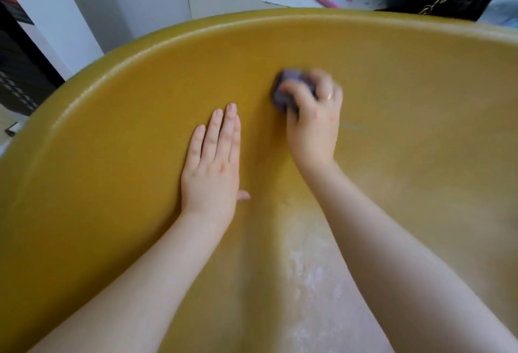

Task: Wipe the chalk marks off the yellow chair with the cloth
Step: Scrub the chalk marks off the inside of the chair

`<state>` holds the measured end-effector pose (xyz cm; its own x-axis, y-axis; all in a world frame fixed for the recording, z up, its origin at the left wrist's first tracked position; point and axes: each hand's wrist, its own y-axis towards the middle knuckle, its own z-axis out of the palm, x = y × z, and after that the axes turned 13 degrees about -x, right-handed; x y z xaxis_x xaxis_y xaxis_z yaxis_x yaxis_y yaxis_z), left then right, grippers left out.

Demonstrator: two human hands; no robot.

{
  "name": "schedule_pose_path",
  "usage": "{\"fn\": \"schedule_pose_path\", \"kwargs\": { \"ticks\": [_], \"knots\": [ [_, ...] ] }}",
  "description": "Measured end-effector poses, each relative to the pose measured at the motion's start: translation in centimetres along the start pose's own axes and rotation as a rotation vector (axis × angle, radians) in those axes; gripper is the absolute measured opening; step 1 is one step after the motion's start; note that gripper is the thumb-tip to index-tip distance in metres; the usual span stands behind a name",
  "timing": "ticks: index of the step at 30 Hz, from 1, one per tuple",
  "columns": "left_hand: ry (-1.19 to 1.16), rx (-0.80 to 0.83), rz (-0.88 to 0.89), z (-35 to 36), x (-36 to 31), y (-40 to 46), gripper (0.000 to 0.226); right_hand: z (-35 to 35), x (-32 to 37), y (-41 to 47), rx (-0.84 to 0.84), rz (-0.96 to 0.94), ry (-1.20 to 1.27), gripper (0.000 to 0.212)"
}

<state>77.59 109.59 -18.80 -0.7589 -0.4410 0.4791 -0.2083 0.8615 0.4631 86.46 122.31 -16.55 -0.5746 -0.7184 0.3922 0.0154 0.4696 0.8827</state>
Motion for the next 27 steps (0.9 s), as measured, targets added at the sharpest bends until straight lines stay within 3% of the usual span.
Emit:
{"fn": "schedule_pose_path", "kwargs": {
  "ticks": [3,5,9,12,15,19,27],
  "knots": [
    [0.002,-0.01,-0.013,0.0,-0.4,0.1,0.145,0.9,0.5,2.9,-0.138,0.04,0.022,0.022],
    [0.0,-0.022,-0.027,0.0,-0.7,0.1,0.145,1.0,0.2,2.2,-0.138,0.017,0.046,0.023],
    [-0.004,-0.027,-0.028,0.1,-1.0,0.2,0.144,-0.6,-1.9,-3.2,0.081,-0.094,0.014,0.021],
    [0.008,-0.03,-0.046,0.0,-1.3,0.2,0.145,-3.7,-2.6,-10.5,0.277,-0.05,-0.019,0.02],
    [0.013,-0.016,-0.058,0.0,-1.7,0.4,0.145,-6.1,-2.6,-15.0,0.328,0.031,-0.027,0.022],
    [0.03,0.01,-0.058,-0.1,-2.0,0.6,0.147,-6.3,-2.5,-14.2,0.356,0.005,-0.084,0.025],
    [0.019,0.037,-0.041,0.3,-2.4,0.6,0.147,-0.3,-1.9,1.7,-0.114,0.036,-0.134,0.023]
  ]
}}
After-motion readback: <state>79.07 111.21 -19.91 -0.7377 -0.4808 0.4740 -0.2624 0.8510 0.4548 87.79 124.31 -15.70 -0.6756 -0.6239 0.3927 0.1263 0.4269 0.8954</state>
